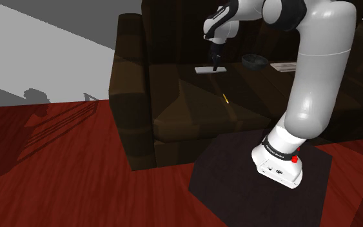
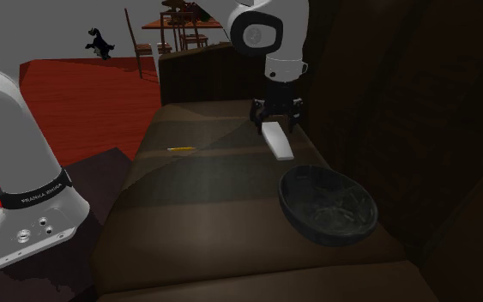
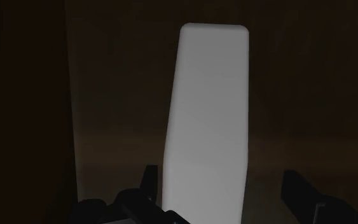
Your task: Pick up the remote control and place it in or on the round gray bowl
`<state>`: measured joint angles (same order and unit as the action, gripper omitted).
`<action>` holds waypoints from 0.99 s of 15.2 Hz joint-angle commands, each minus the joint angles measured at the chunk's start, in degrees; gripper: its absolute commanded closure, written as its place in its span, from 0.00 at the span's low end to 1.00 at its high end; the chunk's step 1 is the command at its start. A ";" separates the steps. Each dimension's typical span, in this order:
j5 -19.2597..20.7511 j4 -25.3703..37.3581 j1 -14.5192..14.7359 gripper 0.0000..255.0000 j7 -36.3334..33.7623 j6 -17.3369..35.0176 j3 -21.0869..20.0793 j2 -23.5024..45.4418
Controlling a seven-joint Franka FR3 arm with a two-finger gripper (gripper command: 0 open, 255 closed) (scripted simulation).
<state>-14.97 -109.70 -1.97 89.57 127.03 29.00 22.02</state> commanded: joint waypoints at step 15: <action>-0.91 0.48 -0.90 1.00 0.92 2.98 -0.51 2.85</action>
<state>-15.78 -109.78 -2.61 90.84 127.35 28.43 22.15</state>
